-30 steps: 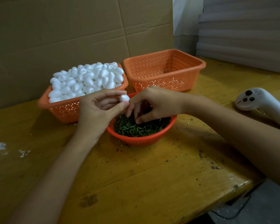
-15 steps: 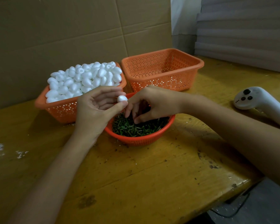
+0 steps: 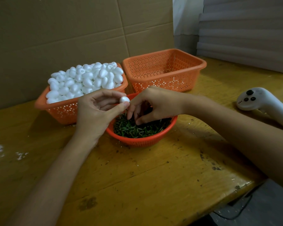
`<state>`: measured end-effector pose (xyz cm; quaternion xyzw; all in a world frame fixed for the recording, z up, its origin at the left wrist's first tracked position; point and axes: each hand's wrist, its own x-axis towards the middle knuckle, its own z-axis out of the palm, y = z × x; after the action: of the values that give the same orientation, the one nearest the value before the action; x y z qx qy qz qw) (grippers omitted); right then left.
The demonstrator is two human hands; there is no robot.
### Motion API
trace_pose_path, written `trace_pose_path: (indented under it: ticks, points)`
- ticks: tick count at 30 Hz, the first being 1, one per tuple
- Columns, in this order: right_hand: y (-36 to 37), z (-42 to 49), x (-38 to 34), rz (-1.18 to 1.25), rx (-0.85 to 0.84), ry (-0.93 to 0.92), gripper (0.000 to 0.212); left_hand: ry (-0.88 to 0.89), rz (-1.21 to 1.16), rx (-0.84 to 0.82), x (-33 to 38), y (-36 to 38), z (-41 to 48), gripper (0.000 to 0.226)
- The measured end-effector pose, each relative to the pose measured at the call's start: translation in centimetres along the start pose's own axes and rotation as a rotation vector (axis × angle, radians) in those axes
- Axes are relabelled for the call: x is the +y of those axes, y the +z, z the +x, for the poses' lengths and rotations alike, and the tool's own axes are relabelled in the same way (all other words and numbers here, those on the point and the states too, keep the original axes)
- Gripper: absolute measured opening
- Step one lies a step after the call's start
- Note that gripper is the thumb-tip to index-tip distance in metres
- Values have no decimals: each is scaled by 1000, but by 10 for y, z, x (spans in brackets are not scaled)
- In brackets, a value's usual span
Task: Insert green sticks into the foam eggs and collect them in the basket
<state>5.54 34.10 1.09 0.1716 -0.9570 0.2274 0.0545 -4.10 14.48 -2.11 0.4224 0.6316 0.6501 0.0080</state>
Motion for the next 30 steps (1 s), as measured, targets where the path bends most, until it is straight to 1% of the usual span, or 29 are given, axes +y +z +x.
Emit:
trace_pose_path:
  ticks: [11,20,25,30]
  points:
    - [0,0,0,-4,-1,-10,28,10,11,-21,-1,-1,0,19]
    - [1,0,-1,-5,12,-19,28,26,-28,-19,2,0,0,33]
    - [0,-1,-1,2,6,-11,29,14,-23,-17,0,0,-1,28]
    - [0,-1,-1,1,9,-3,31,3,-12,5,0,1,-1,27]
